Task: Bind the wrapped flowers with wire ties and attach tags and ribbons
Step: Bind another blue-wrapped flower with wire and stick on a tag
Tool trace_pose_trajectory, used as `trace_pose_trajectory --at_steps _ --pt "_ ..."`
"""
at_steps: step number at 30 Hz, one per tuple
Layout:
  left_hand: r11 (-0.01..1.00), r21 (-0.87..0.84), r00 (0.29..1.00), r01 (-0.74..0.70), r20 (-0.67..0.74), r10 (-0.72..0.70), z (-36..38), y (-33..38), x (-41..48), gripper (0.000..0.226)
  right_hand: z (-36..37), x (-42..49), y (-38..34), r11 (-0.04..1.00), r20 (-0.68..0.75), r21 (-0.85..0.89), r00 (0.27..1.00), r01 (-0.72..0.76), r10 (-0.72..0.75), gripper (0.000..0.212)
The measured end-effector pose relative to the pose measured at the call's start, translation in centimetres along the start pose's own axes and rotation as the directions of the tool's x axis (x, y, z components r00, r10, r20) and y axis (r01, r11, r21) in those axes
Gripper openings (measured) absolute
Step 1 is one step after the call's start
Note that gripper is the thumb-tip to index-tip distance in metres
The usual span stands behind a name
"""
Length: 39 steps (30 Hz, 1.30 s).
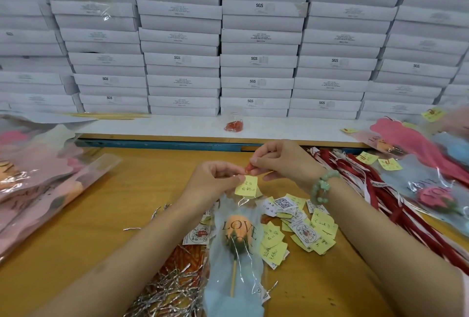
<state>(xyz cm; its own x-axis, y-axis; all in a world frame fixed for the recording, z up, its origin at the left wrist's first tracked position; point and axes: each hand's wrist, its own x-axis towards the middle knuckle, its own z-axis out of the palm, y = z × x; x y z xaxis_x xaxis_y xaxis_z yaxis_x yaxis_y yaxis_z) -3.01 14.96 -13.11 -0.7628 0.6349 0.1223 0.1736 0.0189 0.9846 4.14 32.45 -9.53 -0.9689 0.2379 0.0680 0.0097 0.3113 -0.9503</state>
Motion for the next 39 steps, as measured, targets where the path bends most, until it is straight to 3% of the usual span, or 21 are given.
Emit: trace_pose_trajectory --at_steps 5,12,24,39 --pt "1.000 0.001 1.000 0.002 -0.023 -0.002 0.07 -0.05 0.05 0.010 0.35 0.06 0.00 0.978 -0.052 -0.170 0.990 0.122 -0.132 0.006" --pt "1.000 0.025 0.999 0.007 -0.046 -0.006 -0.07 -0.02 0.18 0.012 0.32 0.08 -0.10 0.942 -0.182 -0.251 0.945 0.223 -0.272 0.009" --pt "0.999 0.033 0.991 -0.015 -0.130 0.019 -0.01 0.04 0.14 0.011 0.79 0.15 0.41 0.985 -0.086 -0.136 0.990 0.102 -0.114 0.004" --pt "0.999 0.021 0.994 -0.033 -0.106 0.035 0.07 -0.02 0.17 0.011 0.79 0.19 0.74 0.989 -0.086 -0.059 0.987 0.134 -0.139 0.005"
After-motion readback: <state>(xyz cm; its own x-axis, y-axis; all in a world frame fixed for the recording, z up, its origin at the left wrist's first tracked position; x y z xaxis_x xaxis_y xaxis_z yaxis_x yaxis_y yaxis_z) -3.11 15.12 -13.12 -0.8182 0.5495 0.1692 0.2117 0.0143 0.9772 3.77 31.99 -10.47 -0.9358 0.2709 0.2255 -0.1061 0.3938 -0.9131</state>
